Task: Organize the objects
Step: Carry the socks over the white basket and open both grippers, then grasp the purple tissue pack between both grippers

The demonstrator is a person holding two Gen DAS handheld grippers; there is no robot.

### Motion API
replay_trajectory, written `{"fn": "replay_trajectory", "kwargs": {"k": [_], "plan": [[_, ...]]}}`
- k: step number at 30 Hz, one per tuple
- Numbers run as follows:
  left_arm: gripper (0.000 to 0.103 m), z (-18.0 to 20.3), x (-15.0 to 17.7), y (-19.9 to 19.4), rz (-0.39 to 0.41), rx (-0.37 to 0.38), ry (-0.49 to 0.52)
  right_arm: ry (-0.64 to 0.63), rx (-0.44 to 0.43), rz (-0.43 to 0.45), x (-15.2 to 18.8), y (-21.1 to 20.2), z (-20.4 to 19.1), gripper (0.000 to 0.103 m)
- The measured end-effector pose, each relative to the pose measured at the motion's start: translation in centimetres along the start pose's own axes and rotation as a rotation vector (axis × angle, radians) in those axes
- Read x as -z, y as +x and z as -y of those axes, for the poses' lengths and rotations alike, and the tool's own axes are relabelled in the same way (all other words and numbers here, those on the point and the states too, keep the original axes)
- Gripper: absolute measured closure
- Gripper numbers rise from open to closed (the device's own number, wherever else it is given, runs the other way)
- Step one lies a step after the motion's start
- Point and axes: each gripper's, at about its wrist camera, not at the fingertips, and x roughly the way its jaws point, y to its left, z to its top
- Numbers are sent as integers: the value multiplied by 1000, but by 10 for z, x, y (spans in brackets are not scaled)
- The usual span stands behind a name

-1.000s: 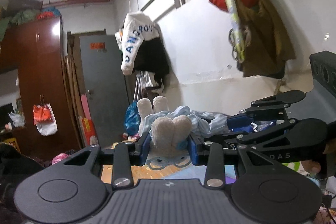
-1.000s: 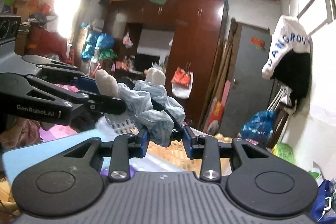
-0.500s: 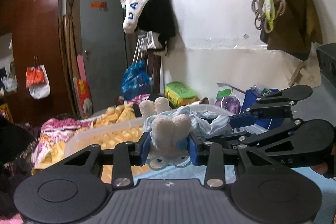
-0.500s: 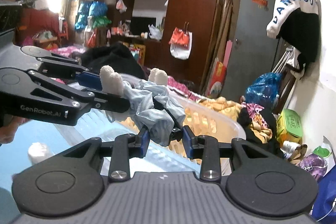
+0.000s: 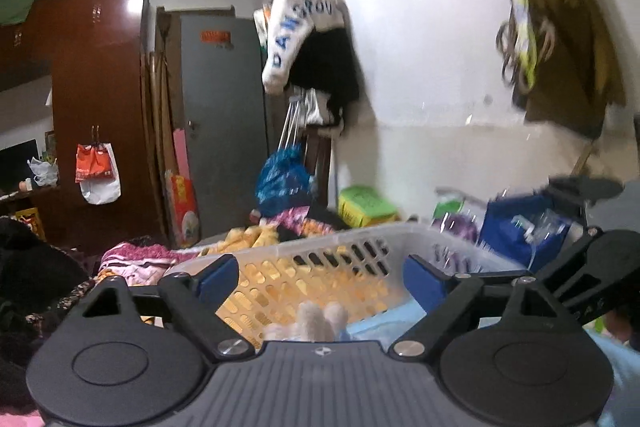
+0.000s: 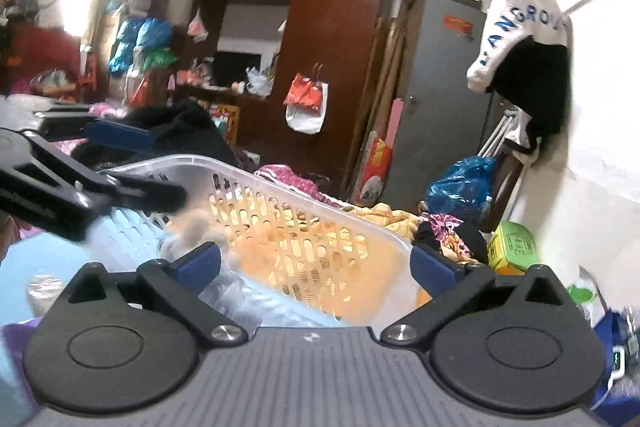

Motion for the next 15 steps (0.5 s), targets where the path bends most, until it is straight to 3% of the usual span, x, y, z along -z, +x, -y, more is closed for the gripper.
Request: {"fn": "replay_trajectory", "kwargs": {"k": [5,9,15], "plan": [[11,5,22,-59,55,86,-50,125,-44,78,30,-63,15,0],[11,15,62,-99,76,145,-49,245,-57,99,64,-95,19,0],[11,8,105,-111,83,240,-136,288,-123,116,101,-108,4,0]]}}
